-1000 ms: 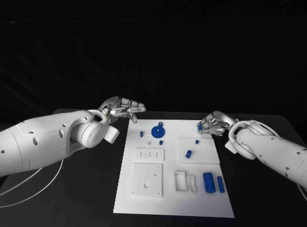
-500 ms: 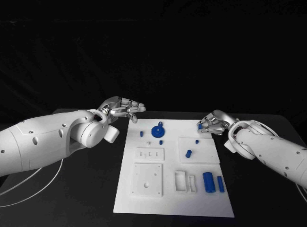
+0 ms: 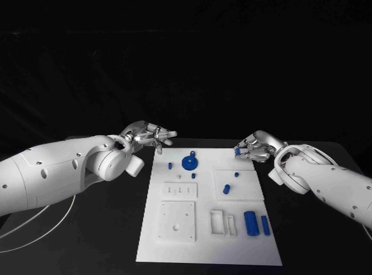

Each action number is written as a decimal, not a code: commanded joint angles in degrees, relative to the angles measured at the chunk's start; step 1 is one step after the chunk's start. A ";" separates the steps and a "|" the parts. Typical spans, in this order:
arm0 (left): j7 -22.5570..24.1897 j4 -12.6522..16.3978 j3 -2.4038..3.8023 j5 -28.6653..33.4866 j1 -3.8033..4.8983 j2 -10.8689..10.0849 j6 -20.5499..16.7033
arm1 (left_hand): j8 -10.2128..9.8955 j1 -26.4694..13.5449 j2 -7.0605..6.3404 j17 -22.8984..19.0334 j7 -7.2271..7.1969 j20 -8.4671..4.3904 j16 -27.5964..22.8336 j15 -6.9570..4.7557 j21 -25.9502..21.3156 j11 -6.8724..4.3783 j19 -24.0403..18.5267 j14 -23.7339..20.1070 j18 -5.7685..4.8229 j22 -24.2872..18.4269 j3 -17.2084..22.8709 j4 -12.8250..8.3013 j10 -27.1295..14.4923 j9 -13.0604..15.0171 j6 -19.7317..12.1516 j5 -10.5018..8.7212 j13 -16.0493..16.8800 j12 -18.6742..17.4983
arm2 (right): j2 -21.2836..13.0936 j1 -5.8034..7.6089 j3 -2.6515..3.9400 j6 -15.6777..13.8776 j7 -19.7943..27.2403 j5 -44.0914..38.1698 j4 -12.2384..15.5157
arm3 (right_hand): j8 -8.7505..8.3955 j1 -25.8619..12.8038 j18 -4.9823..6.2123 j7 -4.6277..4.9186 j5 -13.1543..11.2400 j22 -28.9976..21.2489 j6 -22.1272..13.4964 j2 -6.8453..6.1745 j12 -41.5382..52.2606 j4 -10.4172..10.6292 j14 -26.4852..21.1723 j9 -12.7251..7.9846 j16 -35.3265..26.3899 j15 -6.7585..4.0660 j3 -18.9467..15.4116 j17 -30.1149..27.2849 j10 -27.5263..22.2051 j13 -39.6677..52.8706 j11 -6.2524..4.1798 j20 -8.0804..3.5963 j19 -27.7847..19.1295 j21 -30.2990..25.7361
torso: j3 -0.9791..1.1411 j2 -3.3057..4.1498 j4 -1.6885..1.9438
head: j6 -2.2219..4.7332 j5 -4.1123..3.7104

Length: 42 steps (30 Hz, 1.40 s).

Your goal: Assemble the parts on the task board

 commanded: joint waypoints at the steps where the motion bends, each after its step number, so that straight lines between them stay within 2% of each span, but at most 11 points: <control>1: -5.09 -0.49 0.08 -3.65 0.32 1.01 0.81 | -0.22 -1.18 0.29 5.48 -0.94 -1.90 8.03 -1.56 3.03 -1.59 0.36 0.45 -1.15 1.99 -1.03 0.06 2.56 1.00 1.94 0.16 3.80 6.95 | 0.01 0.20 0.11 1.34 -2.81 -1.93 1.89 | 0.18 0.07 -1.03 -0.19 -0.69 6.71 1.96 0.50 -0.13 -0.26 0.13 1.76 -0.34 -0.31 0.05 0.03 0.05 1.77 -0.34 -0.19 3.51 -0.17 | 0.12 -0.79 -0.21 | 0.15 0.07; 3: -7.25 -0.95 0.08 -4.80 0.53 1.63 1.74 | -0.09 -2.39 -0.44 8.18 -1.66 -2.69 12.47 -2.43 4.73 -2.51 1.76 2.33 -1.00 2.95 -1.54 0.55 3.45 1.65 2.65 -0.34 7.23 13.40 | 0.09 0.29 0.15 1.52 -3.71 -2.51 2.83 | 0.18 0.12 -1.03 -0.13 -1.98 6.73 1.68 0.54 -0.11 -0.27 0.13 1.67 -0.37 -0.28 0.18 0.01 0.06 1.79 -0.28 -0.18 3.52 -0.10 | 0.16 -1.13 -0.29 | 0.09 0.21; 5: -10.54 -1.53 0.07 -6.74 0.86 2.42 3.64 | 0.04 -5.28 -1.42 12.25 -1.87 -3.36 17.17 -3.08 6.43 -3.11 2.77 2.33 -0.92 4.38 -0.70 2.92 2.98 3.67 3.57 -0.62 11.20 18.50 | 0.26 0.37 0.17 1.62 -4.84 -3.21 3.98 | 0.20 0.15 -1.00 -0.13 -2.61 6.70 1.69 0.57 -0.07 -0.24 0.14 1.66 -0.37 -0.28 0.34 0.04 0.07 1.81 -0.27 -0.16 3.52 -0.22 | 0.18 -1.50 -0.39 | -0.02 0.36; 9: -16.17 -2.53 -0.05 -9.96 1.45 3.96 6.84 | -0.05 -7.88 -3.94 23.30 -2.44 -4.00 22.71 -3.75 7.68 -3.78 4.83 5.02 -0.60 6.98 3.13 7.34 3.18 9.35 3.50 -1.30 15.28 23.65 | 0.73 0.44 0.19 0.88 -8.02 -5.03 6.15 | 0.20 -0.11 -0.95 -0.13 -2.90 6.71 1.55 0.52 0.02 0.03 0.18 1.62 -0.37 -0.25 0.67 0.08 0.14 1.86 -0.25 -0.14 3.55 -0.19 | 0.27 -2.17 -0.60 | -0.35 0.95; 12: -19.28 -3.07 -0.27 -11.10 1.66 5.11 8.16 | 0.73 -7.93 -3.93 28.27 -3.29 -4.35 25.18 -4.03 9.32 -4.13 7.07 6.13 -0.88 11.67 3.59 7.61 3.20 15.54 4.34 -1.25 16.70 26.19 | 1.37 0.47 0.19 0.35 -10.79 -6.60 7.56 | 0.21 -0.31 -0.94 -0.28 -2.71 6.69 1.64 0.03 0.06 0.87 0.26 1.81 -0.33 -0.31 0.71 0.16 0.24 1.88 -0.37 -0.16 3.60 -0.12 | 0.57 -2.81 -0.69 | -0.64 1.03; 14: -21.53 -3.37 -0.60 -11.62 1.75 6.10 8.32 | 1.36 -7.96 -3.75 29.75 -3.62 -4.44 25.71 -4.11 9.41 -4.15 7.31 6.28 -0.91 13.02 3.39 6.96 3.16 21.30 4.04 -0.81 17.09 27.01 | 2.16 0.48 0.08 0.18 -12.63 -7.55 8.43 | 0.20 -0.09 -0.95 -0.25 -3.03 6.67 1.63 -0.05 0.05 1.06 0.27 1.92 -0.40 -0.30 1.06 0.12 0.24 1.88 -0.36 -0.16 3.60 -0.16 | 0.65 -3.29 -0.62 | -1.02 1.01; 18: -24.37 -3.63 -1.04 -12.05 1.81 7.39 7.91 | 5.55 -8.39 -4.96 30.41 -4.59 -4.65 25.44 -4.39 8.67 -4.48 7.24 6.30 -1.05 14.39 3.85 7.57 3.28 39.29 1.37 -0.67 16.96 27.17 | 3.55 0.49 -0.53 0.00 -14.66 -8.39 9.17 | 0.18 -0.10 -0.96 -0.29 -3.03 6.61 1.65 -0.19 -0.06 1.26 0.27 2.05 -0.56 -0.30 1.24 0.00 0.21 1.82 -0.40 -0.16 3.59 -0.33 | 0.65 -3.74 -0.73 | -1.33 0.77; 21: -25.95 -3.75 -1.28 -12.59 1.82 8.20 7.83 | 8.97 -8.25 -5.54 30.12 -5.13 -4.75 24.81 -4.57 7.69 -4.48 7.29 6.35 -1.20 15.04 4.66 9.35 3.25 47.32 -0.67 -0.90 16.79 26.76 | 4.52 0.48 -1.05 -0.21 -15.91 -8.89 9.70 | 0.22 -0.09 -0.96 -0.29 -3.00 6.62 1.67 -0.14 -0.07 1.31 0.26 2.08 -0.59 -0.29 1.30 -0.02 0.21 1.81 -0.41 -0.16 3.59 -0.29 | 0.72 -3.99 -0.84 | -1.53 0.74; 25: -27.60 -3.77 -1.57 -13.35 1.82 9.17 7.57 | 5.86 -7.99 -6.15 29.54 -4.42 -4.52 24.12 -4.24 6.55 -4.27 7.25 6.26 -1.12 15.73 4.63 10.06 3.28 43.43 -0.35 -1.31 16.72 26.36 | 5.57 0.48 -1.73 -0.37 -17.22 -9.34 10.11 | 0.22 0.01 -0.95 -0.27 -2.90 6.59 1.70 -0.10 -0.10 1.26 0.25 2.14 -0.66 -0.30 1.48 -0.07 0.19 1.80 -0.44 -0.18 3.59 -0.34 | 0.91 -4.30 -1.10 | -1.78 0.79; 34: -30.03 -3.28 -1.83 -13.87 1.81 10.57 6.97 | 4.72 -7.99 -6.73 29.72 -4.23 -4.46 23.91 -4.18 4.49 -4.16 7.75 6.27 -1.13 18.58 4.77 11.45 3.27 40.90 0.08 -1.68 16.76 26.26 | 6.68 0.48 -4.01 0.91 -19.42 -11.10 11.08 | 0.20 -0.21 -0.92 -0.25 -2.96 6.53 1.61 -0.08 -0.21 1.11 0.29 2.46 -0.71 -0.28 2.06 -0.03 0.11 1.78 -0.47 -0.15 3.61 -0.47 | 0.74 -4.51 -1.19 | -2.04 0.69; 42: -31.17 -3.51 -1.86 -14.18 1.81 11.52 7.71 | 4.52 -8.34 -5.99 29.69 -4.15 -4.42 23.80 -4.12 2.63 -4.06 7.83 6.15 -1.20 20.39 4.58 10.38 3.26 40.32 0.13 -0.25 16.77 26.10 | 7.37 0.47 -4.59 1.49 -20.31 -12.22 12.05 | 0.20 -0.28 -0.93 -0.27 -3.53 6.53 1.56 -0.07 -0.28 1.21 0.29 2.49 -0.70 -0.27 2.01 0.00 0.06 1.75 -0.46 -0.14 3.61 -0.46 | 0.76 -4.39 -1.11 | -2.12 0.63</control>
